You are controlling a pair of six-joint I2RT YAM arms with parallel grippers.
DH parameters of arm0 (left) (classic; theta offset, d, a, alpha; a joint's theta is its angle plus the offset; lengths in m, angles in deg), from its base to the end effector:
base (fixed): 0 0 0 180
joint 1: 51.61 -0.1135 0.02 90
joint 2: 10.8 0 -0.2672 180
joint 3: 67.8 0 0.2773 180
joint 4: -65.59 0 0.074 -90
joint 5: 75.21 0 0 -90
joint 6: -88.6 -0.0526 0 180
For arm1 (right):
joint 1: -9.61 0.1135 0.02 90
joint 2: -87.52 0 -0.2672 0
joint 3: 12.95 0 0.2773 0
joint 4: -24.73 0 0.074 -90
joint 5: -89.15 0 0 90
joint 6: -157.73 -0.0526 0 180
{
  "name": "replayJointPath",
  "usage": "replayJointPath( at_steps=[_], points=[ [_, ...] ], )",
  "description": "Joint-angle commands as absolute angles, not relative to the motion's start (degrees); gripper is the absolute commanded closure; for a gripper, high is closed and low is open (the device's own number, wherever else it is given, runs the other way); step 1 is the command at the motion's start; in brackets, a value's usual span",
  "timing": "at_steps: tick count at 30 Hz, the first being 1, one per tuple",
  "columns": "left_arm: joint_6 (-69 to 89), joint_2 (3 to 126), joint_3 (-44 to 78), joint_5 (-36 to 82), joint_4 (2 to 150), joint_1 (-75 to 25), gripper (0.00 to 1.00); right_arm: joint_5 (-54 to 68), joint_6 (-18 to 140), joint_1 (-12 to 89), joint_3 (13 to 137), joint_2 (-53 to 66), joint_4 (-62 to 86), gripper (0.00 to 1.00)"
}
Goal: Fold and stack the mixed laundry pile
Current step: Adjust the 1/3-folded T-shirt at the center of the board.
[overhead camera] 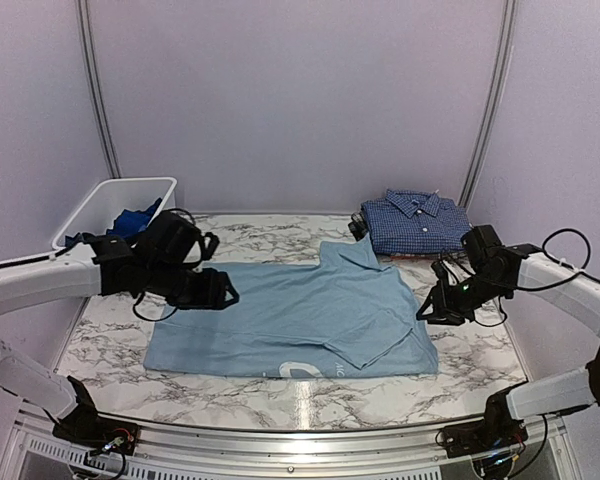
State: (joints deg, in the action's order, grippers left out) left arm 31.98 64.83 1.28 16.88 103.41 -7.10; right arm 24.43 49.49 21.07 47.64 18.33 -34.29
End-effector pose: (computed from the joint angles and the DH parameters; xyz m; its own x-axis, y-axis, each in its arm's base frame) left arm 0.2266 -0.2255 0.2522 -0.8121 0.0273 -0.5829 0.3262 0.8496 -0.4146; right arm 0.2362 0.0708 0.2094 -0.9668 0.0928 -0.2380 -0.0383 0.8685 0.4942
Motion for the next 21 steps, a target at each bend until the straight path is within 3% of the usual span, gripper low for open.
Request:
replayJointPath(
  at_steps=[1,10,21],
  points=[
    [20.7,78.3,11.3,17.5,96.2,4.0,0.39,26.4,51.9,20.8,50.3,14.3,-31.9,0.66],
    [9.8,104.2,37.4,19.3,98.2,15.2,0.55,23.7,53.4,20.8,52.4,6.4,-29.2,0.68],
    [3.5,116.9,48.0,16.5,103.5,18.0,0.63,25.1,53.3,20.8,51.6,0.7,-24.6,0.7]
  ],
)
